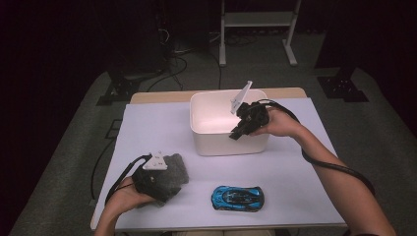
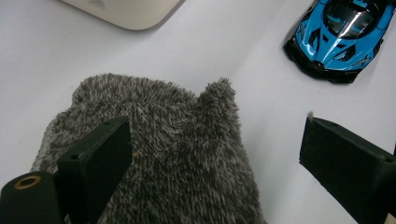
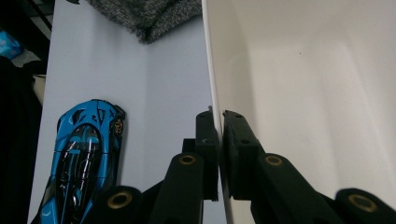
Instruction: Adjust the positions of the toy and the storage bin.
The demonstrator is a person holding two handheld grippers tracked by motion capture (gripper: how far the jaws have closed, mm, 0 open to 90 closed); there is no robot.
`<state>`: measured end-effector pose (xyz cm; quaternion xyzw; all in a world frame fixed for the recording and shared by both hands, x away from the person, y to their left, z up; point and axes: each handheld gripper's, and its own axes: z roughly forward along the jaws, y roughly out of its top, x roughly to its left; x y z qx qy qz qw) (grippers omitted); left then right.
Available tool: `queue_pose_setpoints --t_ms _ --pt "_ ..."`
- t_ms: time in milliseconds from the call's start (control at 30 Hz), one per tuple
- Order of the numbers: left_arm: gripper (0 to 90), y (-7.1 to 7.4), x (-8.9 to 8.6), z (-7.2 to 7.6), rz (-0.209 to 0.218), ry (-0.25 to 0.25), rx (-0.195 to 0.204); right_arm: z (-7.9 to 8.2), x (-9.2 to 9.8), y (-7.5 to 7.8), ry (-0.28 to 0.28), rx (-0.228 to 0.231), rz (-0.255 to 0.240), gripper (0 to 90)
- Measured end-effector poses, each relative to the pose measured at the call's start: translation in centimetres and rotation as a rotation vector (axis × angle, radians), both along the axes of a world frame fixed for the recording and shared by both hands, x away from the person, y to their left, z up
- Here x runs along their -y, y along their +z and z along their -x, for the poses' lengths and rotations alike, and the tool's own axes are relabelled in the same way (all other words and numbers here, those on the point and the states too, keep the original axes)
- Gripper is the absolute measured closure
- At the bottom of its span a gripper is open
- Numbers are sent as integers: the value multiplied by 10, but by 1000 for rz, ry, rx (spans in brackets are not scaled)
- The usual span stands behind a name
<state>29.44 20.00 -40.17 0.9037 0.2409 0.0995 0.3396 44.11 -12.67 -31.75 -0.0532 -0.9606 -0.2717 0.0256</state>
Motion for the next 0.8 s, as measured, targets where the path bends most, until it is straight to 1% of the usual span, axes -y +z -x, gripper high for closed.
queue_pose_setpoints --t_ms 67,133,200,233,567,633,800 --pt "88 0 0 0 1 -1 1 4 0 0 -2 -1 -2 842" --pt "88 1 1 0 2 2 2 8 0 0 4 8 -3 842" --pt "88 1 0 0 -1 2 7 13 0 0 7 5 -2 844" --pt "88 2 0 0 -2 1 8 16 -1 0 15 15 -1 845" --pt "88 1 2 0 -1 3 8 36 -2 0 43 11 -5 848" --pt "88 1 2 0 1 4 7 39 -2 0 38 12 2 848" --pt "88 2 2 0 -2 4 5 47 -2 0 41 15 -2 849"
